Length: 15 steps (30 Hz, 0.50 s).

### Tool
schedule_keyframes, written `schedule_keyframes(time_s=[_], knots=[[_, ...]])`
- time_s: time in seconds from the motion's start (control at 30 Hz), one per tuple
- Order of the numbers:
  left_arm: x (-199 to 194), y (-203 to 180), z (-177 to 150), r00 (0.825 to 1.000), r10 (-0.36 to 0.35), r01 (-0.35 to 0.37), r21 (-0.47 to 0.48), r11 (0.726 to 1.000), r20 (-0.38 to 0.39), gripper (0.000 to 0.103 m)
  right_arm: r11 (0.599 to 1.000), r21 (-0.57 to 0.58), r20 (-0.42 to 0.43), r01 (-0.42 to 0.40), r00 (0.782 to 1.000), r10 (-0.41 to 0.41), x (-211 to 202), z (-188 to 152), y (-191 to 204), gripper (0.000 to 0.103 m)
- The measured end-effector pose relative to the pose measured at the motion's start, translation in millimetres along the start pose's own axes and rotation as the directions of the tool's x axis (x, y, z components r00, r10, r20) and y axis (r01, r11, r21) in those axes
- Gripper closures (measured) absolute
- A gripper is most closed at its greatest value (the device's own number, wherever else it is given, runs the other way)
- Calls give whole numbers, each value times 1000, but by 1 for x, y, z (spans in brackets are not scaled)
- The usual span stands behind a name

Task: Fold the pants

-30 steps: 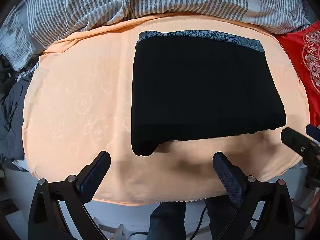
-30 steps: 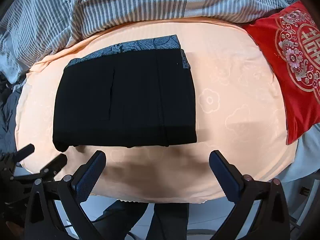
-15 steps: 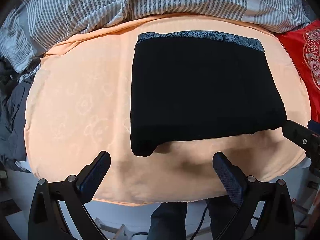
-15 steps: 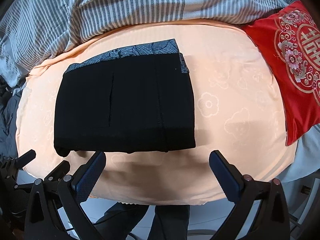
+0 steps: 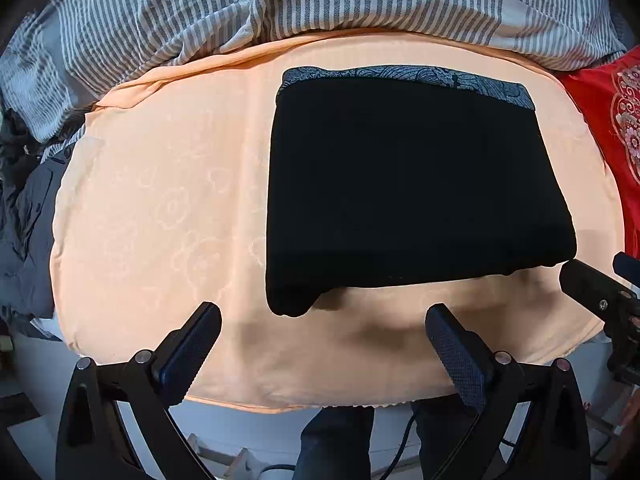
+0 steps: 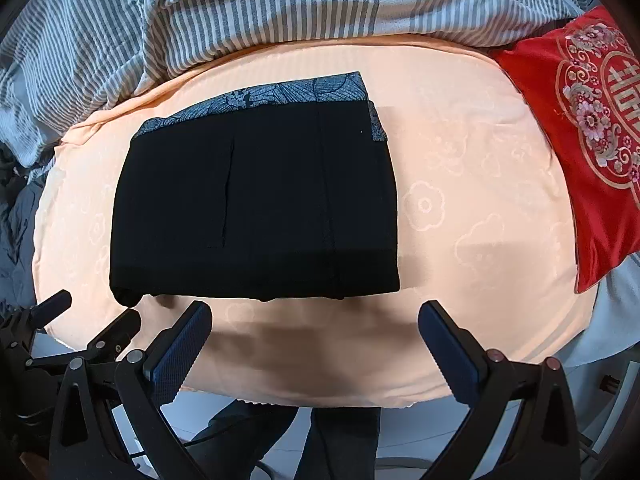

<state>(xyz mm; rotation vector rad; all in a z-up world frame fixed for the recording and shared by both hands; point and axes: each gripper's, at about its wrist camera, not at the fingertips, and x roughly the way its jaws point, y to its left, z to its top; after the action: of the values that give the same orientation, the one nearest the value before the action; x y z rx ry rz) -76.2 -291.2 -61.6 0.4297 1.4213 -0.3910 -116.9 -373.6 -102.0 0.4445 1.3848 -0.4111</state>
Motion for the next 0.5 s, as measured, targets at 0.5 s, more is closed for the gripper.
schedule_keyframes(time_s=[0.5], knots=[[-2,4,2,1000,2,-2,1,1000,10,0,1000,-18,-13,6,1000,-6,2,5,-1,0]])
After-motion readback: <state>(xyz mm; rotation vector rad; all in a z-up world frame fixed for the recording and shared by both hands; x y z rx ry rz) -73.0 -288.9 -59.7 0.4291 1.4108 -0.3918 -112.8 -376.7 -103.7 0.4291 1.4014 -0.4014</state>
